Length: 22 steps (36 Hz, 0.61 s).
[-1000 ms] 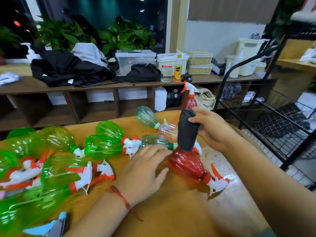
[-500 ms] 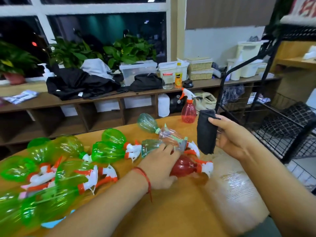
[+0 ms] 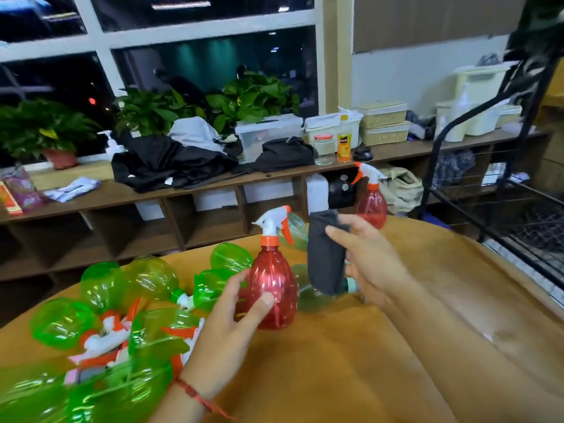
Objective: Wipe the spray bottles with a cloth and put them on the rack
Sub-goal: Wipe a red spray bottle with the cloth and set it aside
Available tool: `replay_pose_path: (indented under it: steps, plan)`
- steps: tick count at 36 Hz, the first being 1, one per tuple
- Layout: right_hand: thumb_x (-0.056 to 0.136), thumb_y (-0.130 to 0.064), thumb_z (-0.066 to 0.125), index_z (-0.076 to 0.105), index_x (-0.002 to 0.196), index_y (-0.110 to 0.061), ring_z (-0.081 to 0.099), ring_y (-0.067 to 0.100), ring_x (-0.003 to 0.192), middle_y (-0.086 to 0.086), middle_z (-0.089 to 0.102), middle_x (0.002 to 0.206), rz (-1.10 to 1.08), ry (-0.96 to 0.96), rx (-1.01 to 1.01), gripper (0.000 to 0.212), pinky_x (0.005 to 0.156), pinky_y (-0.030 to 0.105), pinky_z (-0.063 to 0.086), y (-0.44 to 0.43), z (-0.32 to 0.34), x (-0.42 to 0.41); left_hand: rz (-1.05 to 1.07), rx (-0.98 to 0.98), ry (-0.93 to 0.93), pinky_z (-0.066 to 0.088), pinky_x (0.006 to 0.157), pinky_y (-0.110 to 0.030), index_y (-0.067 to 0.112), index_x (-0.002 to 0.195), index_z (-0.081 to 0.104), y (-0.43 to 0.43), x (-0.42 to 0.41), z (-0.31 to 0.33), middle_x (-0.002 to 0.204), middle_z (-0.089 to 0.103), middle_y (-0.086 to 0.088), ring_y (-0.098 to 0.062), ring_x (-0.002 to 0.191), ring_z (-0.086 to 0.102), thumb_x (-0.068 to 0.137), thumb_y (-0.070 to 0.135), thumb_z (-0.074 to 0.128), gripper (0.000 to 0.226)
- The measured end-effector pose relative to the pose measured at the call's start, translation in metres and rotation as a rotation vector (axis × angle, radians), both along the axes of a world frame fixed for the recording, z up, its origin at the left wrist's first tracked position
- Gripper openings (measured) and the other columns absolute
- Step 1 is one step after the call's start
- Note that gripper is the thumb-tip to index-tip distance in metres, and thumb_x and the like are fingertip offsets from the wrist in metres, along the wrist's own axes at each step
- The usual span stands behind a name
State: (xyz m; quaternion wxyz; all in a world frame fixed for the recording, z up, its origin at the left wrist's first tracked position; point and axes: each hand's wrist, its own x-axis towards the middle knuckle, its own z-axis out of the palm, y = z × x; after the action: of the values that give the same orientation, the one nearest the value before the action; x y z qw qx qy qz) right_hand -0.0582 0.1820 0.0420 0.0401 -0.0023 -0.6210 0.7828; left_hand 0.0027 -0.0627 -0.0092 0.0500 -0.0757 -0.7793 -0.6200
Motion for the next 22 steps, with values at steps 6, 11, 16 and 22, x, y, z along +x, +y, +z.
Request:
replay_pose_path:
  steps: [6,11,16,22]
  plan:
    - [0.099,-0.007,0.071,0.069,0.115,-0.016,0.078,0.022,0.098,0.004,0.081,0.103,-0.029,0.171,0.11,0.019,0.08,0.039,0.062,-0.043,-0.023,-0.004,-0.005,0.071,0.011,0.048,0.117,-0.042,0.04,0.148,0.057,0.001,-0.012,-0.01,0.138,0.068,0.022,0.0,0.13,0.062,0.08,0.071,0.072,0.076]
    - [0.094,0.002,0.072,0.075,0.106,-0.027,0.074,-0.002,0.095,-0.021,0.079,0.101,-0.002,0.318,0.243,0.032,0.081,0.013,0.055,-0.055,-0.042,0.008,0.027,0.093,0.026,0.04,0.121,-0.034,0.07,0.149,0.037,0.003,-0.012,-0.019,0.149,0.049,0.042,0.012,0.14,0.047,0.08,0.082,0.066,0.076]
    - [0.095,-0.003,0.073,0.078,0.119,-0.024,0.066,0.005,0.126,-0.018,0.074,0.128,0.027,0.364,0.282,0.032,0.11,0.029,0.051,-0.057,-0.055,0.016,-0.003,-0.008,0.038,0.051,0.106,-0.017,0.081,0.145,0.023,0.0,0.002,-0.02,0.151,0.04,0.046,0.014,0.135,0.05,0.082,0.074,0.075,0.082]
    - [0.102,-0.013,0.06,0.067,0.138,-0.029,0.068,0.005,0.122,-0.013,0.075,0.126,0.092,0.358,0.231,0.04,0.099,0.021,0.056,-0.057,-0.053,0.025,-0.037,-0.183,0.056,0.053,0.113,-0.04,0.073,0.154,0.014,-0.003,0.003,-0.025,0.152,0.036,0.046,0.002,0.141,0.051,0.072,0.034,0.099,0.124]
